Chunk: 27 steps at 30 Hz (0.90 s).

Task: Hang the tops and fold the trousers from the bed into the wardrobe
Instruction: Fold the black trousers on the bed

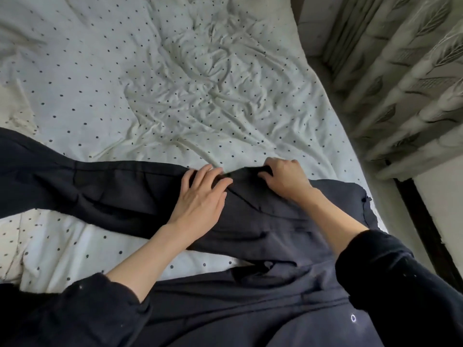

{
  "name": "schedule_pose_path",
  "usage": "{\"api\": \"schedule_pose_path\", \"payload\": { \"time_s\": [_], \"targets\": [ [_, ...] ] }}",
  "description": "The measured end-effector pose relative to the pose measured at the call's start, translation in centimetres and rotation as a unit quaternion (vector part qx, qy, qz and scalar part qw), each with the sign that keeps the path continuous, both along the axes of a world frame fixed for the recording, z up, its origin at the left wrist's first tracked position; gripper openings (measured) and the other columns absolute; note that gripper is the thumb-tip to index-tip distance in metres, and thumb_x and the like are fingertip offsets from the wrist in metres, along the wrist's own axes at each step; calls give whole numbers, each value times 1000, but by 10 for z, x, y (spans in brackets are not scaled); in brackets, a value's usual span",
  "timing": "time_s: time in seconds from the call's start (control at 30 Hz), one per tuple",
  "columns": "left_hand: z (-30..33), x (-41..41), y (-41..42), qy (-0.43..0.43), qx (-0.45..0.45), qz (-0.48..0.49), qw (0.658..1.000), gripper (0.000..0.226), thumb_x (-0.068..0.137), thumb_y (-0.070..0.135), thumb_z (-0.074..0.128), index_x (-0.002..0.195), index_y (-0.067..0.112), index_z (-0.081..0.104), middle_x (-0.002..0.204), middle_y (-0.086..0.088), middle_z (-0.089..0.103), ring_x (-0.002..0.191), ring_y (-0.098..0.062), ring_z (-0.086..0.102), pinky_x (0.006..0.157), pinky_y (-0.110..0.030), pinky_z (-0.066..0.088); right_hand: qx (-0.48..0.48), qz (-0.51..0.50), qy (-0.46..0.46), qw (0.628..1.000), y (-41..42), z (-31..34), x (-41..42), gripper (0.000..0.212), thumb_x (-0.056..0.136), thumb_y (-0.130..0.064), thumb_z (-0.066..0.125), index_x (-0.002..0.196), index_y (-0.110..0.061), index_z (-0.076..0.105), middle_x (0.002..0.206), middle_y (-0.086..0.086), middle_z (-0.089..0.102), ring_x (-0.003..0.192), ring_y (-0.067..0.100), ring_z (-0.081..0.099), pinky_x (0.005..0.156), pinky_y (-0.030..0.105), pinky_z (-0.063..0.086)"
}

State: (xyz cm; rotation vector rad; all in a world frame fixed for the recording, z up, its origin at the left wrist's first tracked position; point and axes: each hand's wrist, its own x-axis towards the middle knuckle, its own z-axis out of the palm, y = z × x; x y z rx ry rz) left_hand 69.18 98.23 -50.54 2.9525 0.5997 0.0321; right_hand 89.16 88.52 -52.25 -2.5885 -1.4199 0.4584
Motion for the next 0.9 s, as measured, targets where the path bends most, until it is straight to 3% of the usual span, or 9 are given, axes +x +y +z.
{"api": "schedule_pose_path", "payload": {
  "time_s": [0.1, 0.23, 0.33, 0.43, 0.53, 0.6, 0.7, 0.8, 0.9],
  "targets": [
    [-9, 11, 2, 80, -19, 3, 997, 46, 94, 34, 26, 133, 22, 50, 144, -8, 41, 137, -29, 31, 108, -58, 23, 72, -60, -20, 995, -6, -3, 21, 29, 97, -32, 45, 108, -8, 57, 103, 6, 63, 94, 29, 57, 90, 38, 30],
    [-29, 17, 5, 243, -54, 49, 967, 52, 101, 43, 12, 149, 33, -2, 158, 4, -10, 145, -19, -13, 114, -55, -7, 34, -88, 42, 995, -26, -16, 32, 40, 99, -43, 33, 125, -20, 54, 123, 1, 58, 118, 22, 48, 103, 42, 26],
    [-25, 32, -4, 255, -66, 68, 962, 53, 100, 44, 10, 149, 31, -4, 157, 4, -17, 143, -21, -18, 112, -59, -7, 10, -183, 23, 983, -70, -22, 49, 39, 101, -36, 28, 129, -20, 51, 132, 2, 53, 125, 25, 43, 108, 46, 22],
    [-20, 52, -20, 208, -69, 43, 975, 51, 101, 42, 12, 147, 22, 21, 158, 2, -11, 145, -20, -13, 112, -58, -2, -7, -257, -3, 966, -118, -33, 71, 36, 100, -31, 28, 120, -19, 55, 130, 1, 55, 124, 26, 43, 108, 46, 22],
    [-19, 72, -43, 69, -98, -17, 993, 49, 92, 35, 13, 110, 14, 53, 151, -7, 30, 144, -21, 19, 113, -55, 12, 32, -348, 66, 935, -157, -43, 90, 34, 98, -36, 31, 112, -18, 57, 123, 1, 56, 120, 26, 44, 99, 45, 32],
    [-23, 89, -58, 7, -117, -64, 991, 37, 87, 28, 16, 93, 15, 50, 137, -6, 49, 137, -20, 35, 113, -51, 17, 105, -413, 218, 878, -176, -47, 101, 32, 99, -34, 30, 90, -15, 54, 103, 5, 57, 101, 28, 49, 85, 37, 40],
    [-32, 107, -81, 54, -146, -118, 981, 51, 87, 35, 12, 121, 20, 47, 148, 4, 36, 142, -15, 23, 116, -46, 6, 166, -494, 382, 763, -191, -57, 107, 24, 98, -22, 33, 89, -6, 48, 98, 10, 51, 89, 28, 50, 74, 33, 38],
    [-47, 116, -91, 141, -69, -155, 975, 53, 91, 42, 21, 137, 27, 40, 149, 5, 36, 139, -20, 32, 107, -60, 22, 109, -474, 347, 802, -196, -71, 107, 17, 91, -15, 44, 75, -15, 39, 76, 5, 42, 73, 19, 41, 60, 31, 27],
    [-55, 127, -99, 150, -17, -179, 972, 48, 92, 42, 30, 137, 29, 42, 144, 0, 44, 132, -26, 43, 96, -64, 33, 81, -460, 366, 805, -200, -78, 109, 22, 88, -29, 57, 76, -10, 54, 74, 6, 49, 68, 18, 44, 60, 30, 33]
  ]
}}
